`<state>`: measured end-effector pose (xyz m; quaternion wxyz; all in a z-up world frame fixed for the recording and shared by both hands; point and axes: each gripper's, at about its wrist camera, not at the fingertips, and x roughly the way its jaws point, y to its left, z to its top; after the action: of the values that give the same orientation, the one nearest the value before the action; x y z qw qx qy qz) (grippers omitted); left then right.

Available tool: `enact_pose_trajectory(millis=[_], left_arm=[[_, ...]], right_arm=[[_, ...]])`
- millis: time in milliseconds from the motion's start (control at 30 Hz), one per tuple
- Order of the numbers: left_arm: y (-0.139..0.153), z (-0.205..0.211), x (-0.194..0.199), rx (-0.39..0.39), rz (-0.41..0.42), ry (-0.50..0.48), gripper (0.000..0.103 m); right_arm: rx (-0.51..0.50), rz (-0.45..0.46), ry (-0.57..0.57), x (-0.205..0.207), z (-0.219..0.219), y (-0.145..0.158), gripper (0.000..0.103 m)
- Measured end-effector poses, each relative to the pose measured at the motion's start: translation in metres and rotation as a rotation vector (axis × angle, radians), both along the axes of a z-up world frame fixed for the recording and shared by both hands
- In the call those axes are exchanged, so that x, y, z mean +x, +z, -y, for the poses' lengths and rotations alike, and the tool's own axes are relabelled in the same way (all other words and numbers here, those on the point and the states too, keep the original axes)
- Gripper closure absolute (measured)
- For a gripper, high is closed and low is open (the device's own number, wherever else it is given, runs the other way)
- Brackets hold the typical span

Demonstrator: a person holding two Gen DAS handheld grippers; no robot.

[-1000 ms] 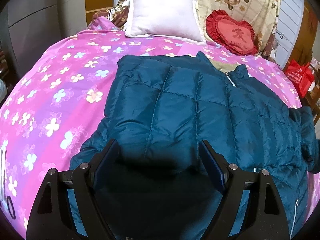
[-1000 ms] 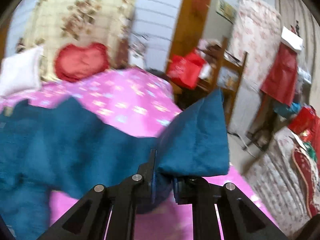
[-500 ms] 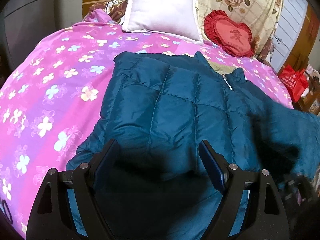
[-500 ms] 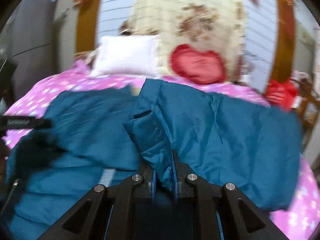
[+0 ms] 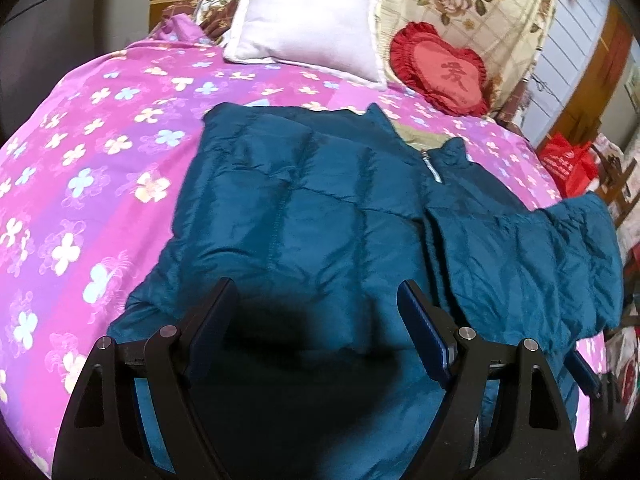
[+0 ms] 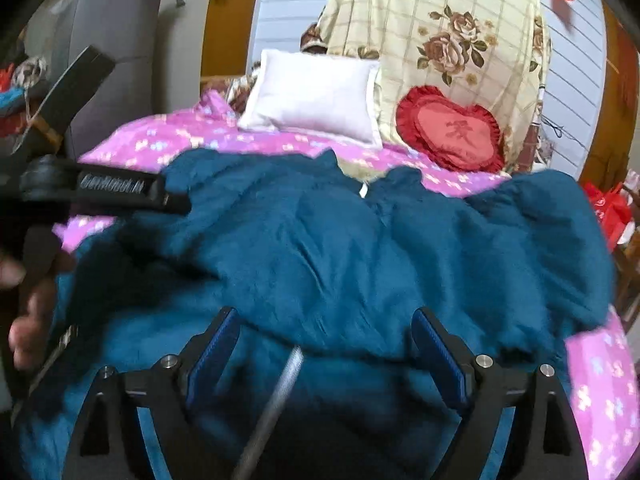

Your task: Fold large clothes

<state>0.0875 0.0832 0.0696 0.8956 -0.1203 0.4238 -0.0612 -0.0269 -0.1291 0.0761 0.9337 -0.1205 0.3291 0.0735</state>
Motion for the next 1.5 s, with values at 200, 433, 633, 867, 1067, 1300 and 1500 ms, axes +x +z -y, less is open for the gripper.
enact_pose_trajectory(millis=[200,433,633,867,1067,1300,1500], left_arm=[[-0.004,0.025,-0.005,-0.127,0.004,-0.156,0.021],[-0.022,0.071,0.0,-0.169,-0.035,-0.291,0.021],[-0.025,0.079,-0.005,-0.162,-0.008,-0.309,0.092],[0.001,0.069,-0.024,-0.121,0.079,-0.266,0.094],[0.003,0.026,-0.011,-0.139,0.069,-0.096,0.095],[0.01,-0.029,-0.002,-0.192,0.086,0.035,0.096],[0.003,-0.036,0.004,-0.164,0.042,0.07,0.096]], right_arm=[[-0.201,0.031,-0.219,-0.024,0.048,-0.01,0.006],[0.032,-0.136,-0.353,-0.015,0.115,-0.025,0.006],[0.099,-0.156,-0.389,-0.022,0.133,-0.022,0.006],[0.189,-0.192,-0.44,-0.016,0.147,-0.025,0.006],[0.242,-0.229,-0.479,-0.013,0.16,-0.033,0.006],[0.246,-0.252,-0.485,-0.011,0.16,-0.039,0.005],[0.257,-0.257,-0.485,-0.012,0.16,-0.041,0.005]])
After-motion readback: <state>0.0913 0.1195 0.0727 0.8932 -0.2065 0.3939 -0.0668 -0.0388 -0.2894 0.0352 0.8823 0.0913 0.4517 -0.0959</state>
